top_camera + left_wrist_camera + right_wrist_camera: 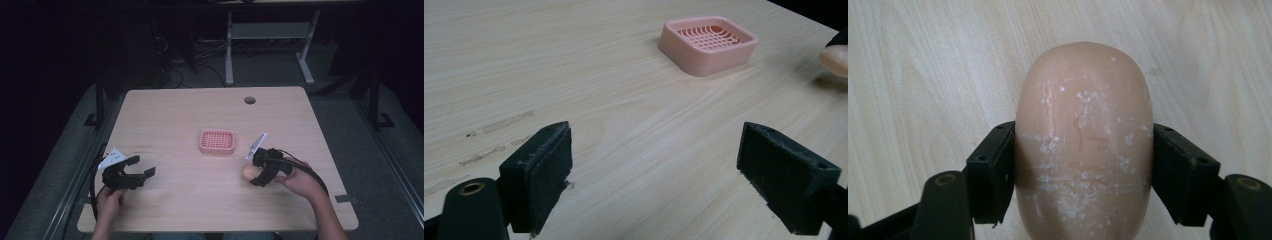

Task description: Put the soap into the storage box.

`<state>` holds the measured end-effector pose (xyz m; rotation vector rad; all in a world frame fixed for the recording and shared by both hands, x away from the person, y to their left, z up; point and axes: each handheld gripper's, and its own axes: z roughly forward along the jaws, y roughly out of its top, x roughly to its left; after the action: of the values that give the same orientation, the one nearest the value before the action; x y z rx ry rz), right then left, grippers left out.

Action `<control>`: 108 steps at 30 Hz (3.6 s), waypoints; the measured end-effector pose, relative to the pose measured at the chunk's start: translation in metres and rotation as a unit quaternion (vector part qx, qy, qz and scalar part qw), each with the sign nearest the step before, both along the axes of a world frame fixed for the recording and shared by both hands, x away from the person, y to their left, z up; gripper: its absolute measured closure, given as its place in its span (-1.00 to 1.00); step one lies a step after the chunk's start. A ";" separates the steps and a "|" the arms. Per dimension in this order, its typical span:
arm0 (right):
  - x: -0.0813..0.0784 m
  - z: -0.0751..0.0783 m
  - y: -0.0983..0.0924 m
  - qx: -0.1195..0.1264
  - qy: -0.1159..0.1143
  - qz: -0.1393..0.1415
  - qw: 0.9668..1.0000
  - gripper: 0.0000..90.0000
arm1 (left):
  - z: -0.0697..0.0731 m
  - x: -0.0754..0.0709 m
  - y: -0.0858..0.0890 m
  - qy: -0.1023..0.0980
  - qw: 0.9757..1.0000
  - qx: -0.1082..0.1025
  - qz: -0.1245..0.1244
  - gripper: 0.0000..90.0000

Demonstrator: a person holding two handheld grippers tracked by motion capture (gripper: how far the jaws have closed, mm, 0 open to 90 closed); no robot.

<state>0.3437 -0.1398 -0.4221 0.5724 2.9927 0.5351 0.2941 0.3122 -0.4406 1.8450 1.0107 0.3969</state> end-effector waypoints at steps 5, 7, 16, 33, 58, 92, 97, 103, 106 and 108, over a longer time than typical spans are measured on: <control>0.003 -0.002 0.002 -0.002 0.003 0.001 1.000 -0.29 | 0.000 0.001 0.001 0.000 1.000 0.004 0.000 -0.68; 0.005 -0.001 0.002 -0.001 0.001 0.003 1.000 -0.29 | 0.000 0.000 0.001 0.002 1.000 0.001 0.000 -0.68; 0.008 0.006 0.005 0.005 -0.008 0.008 1.000 -0.29 | 0.000 -0.001 0.000 -0.002 1.000 0.002 -0.001 -0.68; 0.021 0.022 0.007 0.017 -0.008 0.010 1.000 -0.29 | 0.001 -0.001 0.001 -0.001 1.000 -0.005 0.003 -0.68; 0.052 0.045 0.033 0.026 -0.004 0.029 0.999 -0.29 | 0.002 -0.002 0.001 -0.001 1.000 -0.006 0.001 -0.68; 0.102 0.055 0.083 0.012 -0.007 0.054 0.998 -0.29 | 0.003 -0.003 -0.001 -0.003 1.000 -0.001 -0.002 -0.68; 0.110 0.055 0.092 0.015 -0.006 0.061 0.998 -0.29 | 0.003 -0.002 -0.001 -0.003 1.000 0.000 -0.002 -0.68; 0.119 0.053 0.100 0.003 -0.003 0.059 0.998 -0.29 | 0.004 -0.002 0.000 -0.003 1.000 0.002 -0.003 -0.68; 0.122 0.052 0.102 0.003 -0.004 0.059 0.998 -0.29 | 0.004 -0.002 0.000 -0.004 1.000 0.002 -0.002 -0.68; 0.125 0.052 0.103 0.007 -0.003 0.058 0.998 -0.29 | 0.004 -0.002 0.000 -0.004 1.000 -0.003 0.000 -0.68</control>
<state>0.4691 -0.0367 -0.3706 0.3994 3.0320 0.5641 0.2917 0.3120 -0.4366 1.8371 1.0054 0.4013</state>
